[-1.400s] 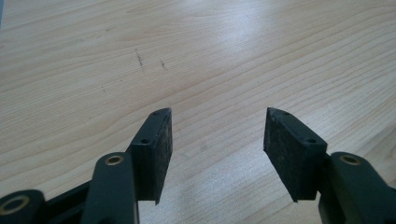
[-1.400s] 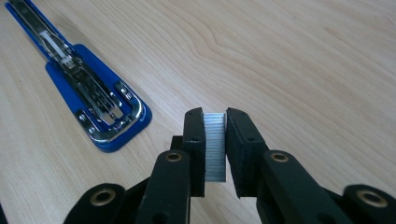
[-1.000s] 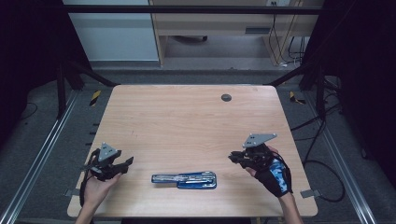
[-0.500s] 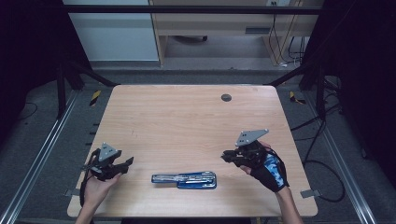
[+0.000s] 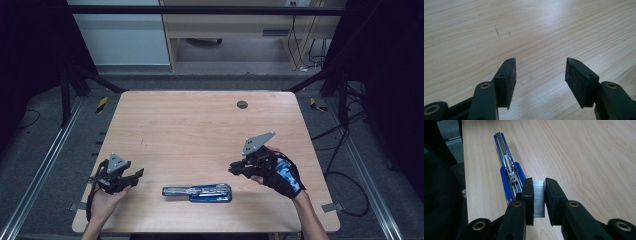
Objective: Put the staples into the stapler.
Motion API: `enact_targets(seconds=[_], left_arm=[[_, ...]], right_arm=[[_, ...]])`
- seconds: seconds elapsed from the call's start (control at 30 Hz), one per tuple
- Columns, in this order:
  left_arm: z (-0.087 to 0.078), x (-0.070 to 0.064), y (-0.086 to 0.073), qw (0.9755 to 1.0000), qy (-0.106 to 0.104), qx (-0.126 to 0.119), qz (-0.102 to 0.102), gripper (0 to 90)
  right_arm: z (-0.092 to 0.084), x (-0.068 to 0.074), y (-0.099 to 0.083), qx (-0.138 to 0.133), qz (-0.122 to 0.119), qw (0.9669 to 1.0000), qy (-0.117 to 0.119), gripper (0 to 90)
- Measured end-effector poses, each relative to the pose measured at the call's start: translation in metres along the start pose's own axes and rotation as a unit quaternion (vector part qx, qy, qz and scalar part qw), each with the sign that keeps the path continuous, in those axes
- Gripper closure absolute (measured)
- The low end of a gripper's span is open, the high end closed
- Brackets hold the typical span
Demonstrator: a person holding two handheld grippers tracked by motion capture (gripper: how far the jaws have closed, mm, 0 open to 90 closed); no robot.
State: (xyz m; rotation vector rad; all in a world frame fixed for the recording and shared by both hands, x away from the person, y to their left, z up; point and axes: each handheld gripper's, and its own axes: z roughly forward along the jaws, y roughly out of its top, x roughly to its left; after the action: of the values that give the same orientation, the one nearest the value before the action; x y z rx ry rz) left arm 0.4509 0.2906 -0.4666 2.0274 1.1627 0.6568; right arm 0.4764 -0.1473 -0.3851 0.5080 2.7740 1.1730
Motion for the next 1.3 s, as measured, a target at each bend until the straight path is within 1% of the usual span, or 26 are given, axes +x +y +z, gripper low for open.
enact_targets(seconds=[0.07, 0.2, 0.3, 0.4, 0.53, 0.63, 0.93, 1.07, 1.2, 1.3], left_arm=[[0.000, 0.001, 0.000, 1.0000, 0.001, 0.003, 0.001, 42.4], [0.000, 0.000, 0.000, 1.0000, 0.001, 0.000, -0.001, 42.4], [0.000, 0.000, 0.000, 1.0000, 0.002, 0.000, 0.001, 42.4], [0.000, 0.000, 0.000, 1.0000, 0.002, 0.001, 0.001, 42.4], [0.000, 0.000, 0.000, 1.0000, 0.002, 0.002, 0.002, 42.4], [0.000, 0.000, 0.000, 1.0000, 0.002, 0.002, 0.001, 42.4], [0.001, 0.000, 0.000, 1.0000, 0.001, 0.004, 0.003, 42.4], [0.002, 0.000, -0.001, 1.0000, 0.001, 0.004, 0.003, 42.4], [0.002, -0.001, -0.001, 1.0000, 0.000, 0.005, 0.003, 42.5], [0.002, 0.000, -0.001, 1.0000, -0.001, 0.005, 0.002, 42.5]], right_arm=[[0.002, 0.000, 0.004, 0.005, -0.008, 0.9999, 0.004, 78.6], [0.007, 0.003, 0.013, 0.014, -0.029, 0.9992, 0.025, 78.6], [0.013, 0.005, 0.018, 0.025, -0.047, 0.9978, 0.040, 78.5], [0.018, 0.006, 0.021, 0.039, -0.058, 0.9962, 0.053, 78.6], [0.026, 0.005, 0.023, 0.048, -0.064, 0.9950, 0.060, 78.5], [0.030, 0.004, 0.024, 0.050, -0.066, 0.9945, 0.065, 78.5], [0.037, 0.004, 0.028, 0.059, -0.079, 0.9923, 0.074, 78.5], [0.041, 0.003, 0.027, 0.066, -0.081, 0.9916, 0.077, 78.6], [0.045, 0.004, 0.025, 0.068, -0.084, 0.9904, 0.086, 78.5], [0.048, 0.004, 0.023, 0.077, -0.087, 0.9891, 0.090, 78.6]])
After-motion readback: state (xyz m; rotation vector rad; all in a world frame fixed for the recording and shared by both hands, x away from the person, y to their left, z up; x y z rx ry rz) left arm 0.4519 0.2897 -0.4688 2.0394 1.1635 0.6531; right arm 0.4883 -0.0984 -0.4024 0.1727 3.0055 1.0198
